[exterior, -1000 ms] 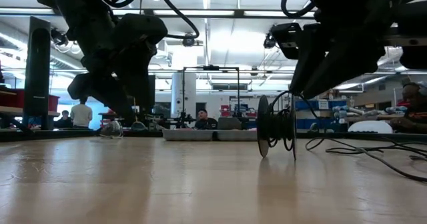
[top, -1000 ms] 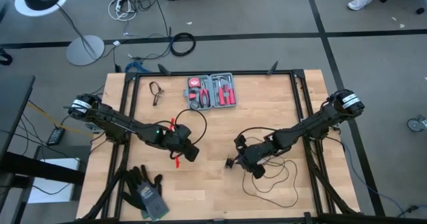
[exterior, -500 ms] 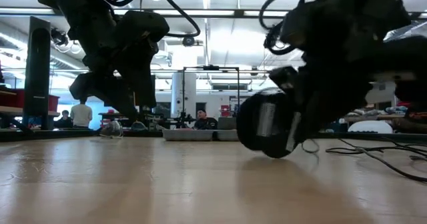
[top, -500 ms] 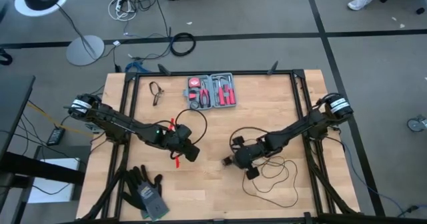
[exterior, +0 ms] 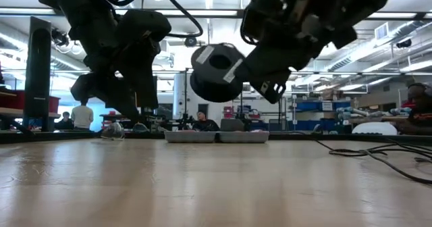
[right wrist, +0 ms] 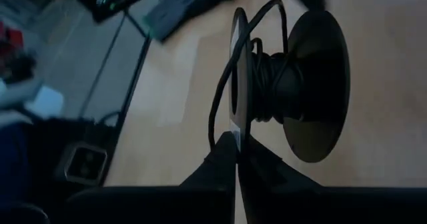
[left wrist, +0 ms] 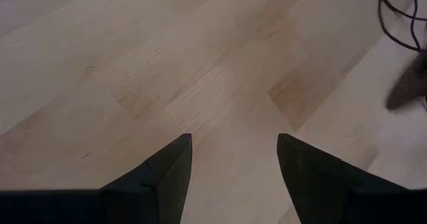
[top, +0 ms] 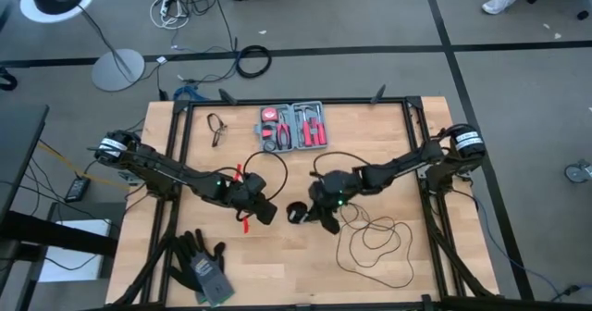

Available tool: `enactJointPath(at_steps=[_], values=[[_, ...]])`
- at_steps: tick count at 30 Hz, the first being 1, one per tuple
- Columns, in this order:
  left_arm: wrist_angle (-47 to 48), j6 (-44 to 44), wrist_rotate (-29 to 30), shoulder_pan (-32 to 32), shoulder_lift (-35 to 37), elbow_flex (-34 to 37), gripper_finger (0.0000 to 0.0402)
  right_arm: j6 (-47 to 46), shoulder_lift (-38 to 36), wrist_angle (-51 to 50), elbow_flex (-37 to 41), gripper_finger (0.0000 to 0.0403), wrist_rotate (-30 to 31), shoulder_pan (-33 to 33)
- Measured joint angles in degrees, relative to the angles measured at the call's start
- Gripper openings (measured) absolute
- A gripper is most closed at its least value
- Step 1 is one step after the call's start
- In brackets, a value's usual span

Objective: Coil cords
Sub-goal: Uncoil the black wire from the black spool

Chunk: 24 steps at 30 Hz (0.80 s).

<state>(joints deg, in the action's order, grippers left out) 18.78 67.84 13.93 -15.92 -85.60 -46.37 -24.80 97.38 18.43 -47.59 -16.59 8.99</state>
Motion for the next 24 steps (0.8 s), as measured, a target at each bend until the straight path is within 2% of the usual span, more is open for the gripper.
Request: enactJointPath(at_steps=[3,6,10,14,21,24], values=[[-0.24,-0.03,1.0,-0.04,0.55,-0.01,0.0223,-3.86,0.41,-0.04,0.01,0.0004,-2.22,-2.71],[-0.02,-0.09,1.47,-0.17,0.87,-0.04,0.0223,-7.51,3.16,2.39,0.05,0.0004,-7.45,-4.77],[-0.79,-0.11,1.7,-0.36,0.96,-0.07,0.0223,-13.07,10.1,10.24,-0.04,0.001,-13.89,-6.16],[-1.3,-0.09,1.69,-1.07,0.98,-0.07,0.0223,-15.15,14.01,16.1,-0.13,0.0035,-18.69,-7.68],[-1.17,-0.09,1.69,-1.5,0.98,-0.04,0.0223,-13.08,11.25,16.46,-0.04,0.0102,-19.25,-10.08],[-1.35,-0.08,1.68,-1.5,0.99,-0.04,0.0223,-10.92,9.46,14.15,-0.01,0.0118,-18.81,-11.6]])
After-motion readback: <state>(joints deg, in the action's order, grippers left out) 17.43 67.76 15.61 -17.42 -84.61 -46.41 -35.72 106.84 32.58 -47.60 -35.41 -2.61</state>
